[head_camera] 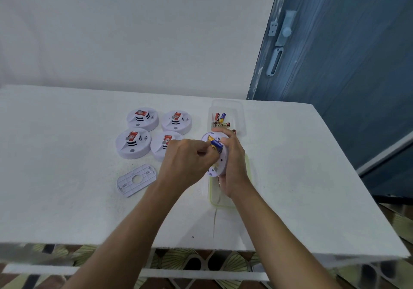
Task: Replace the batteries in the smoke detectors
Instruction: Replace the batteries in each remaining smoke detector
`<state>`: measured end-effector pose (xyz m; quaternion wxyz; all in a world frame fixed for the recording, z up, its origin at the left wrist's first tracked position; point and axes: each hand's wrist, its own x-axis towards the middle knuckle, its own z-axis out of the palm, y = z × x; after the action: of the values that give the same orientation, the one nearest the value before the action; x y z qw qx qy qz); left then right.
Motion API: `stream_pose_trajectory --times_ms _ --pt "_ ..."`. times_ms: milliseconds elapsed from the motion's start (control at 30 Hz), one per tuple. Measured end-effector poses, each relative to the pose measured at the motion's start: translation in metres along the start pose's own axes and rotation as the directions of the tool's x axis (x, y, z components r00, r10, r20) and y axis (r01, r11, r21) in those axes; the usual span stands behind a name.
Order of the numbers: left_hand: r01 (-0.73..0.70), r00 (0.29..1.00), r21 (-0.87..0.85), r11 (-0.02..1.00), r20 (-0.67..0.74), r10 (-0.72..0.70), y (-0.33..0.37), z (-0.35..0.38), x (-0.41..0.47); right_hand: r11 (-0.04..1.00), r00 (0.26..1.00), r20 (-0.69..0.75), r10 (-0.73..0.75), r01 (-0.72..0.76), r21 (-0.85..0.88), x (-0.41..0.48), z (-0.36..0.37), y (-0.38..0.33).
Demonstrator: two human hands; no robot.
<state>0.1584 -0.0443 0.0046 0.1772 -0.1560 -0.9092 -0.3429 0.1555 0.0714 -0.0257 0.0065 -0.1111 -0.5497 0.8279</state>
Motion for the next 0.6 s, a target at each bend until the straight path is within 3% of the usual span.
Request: stream_pose_trajectory --times_ms 233,367,433,500,600 --pt "-0.060 0.998 -0.029 0.998 -0.009 0.060 -0.003 0.009 -0.001 0.991 0.992 -0.036 -0.124 0.122 -0.056 -0.003 0.002 -0.005" --pt "0.038 0.993 -0.080 0.996 0.111 -0.029 0.000 0.008 0.000 0.992 0.991 -0.066 -0.119 0.116 -0.046 -0.001 0.000 -0.008" --pt "0.131 0.977 -0.191 0.973 0.194 -0.093 0.000 0.009 0.002 0.994 0.992 -0.063 -0.108 0.106 -0.039 -0.001 -0.003 -0.011" --pt "0.279 0.946 -0.365 0.888 0.263 -0.189 0.002 0.010 0.004 0.992 0.993 -0.039 -0.108 0.105 -0.071 0.000 -0.008 -0.012" --pt "0.525 0.851 -0.577 0.626 0.380 -0.363 0.006 0.013 0.006 0.975 0.985 -0.040 -0.166 0.158 -0.155 0.003 -0.016 -0.011"
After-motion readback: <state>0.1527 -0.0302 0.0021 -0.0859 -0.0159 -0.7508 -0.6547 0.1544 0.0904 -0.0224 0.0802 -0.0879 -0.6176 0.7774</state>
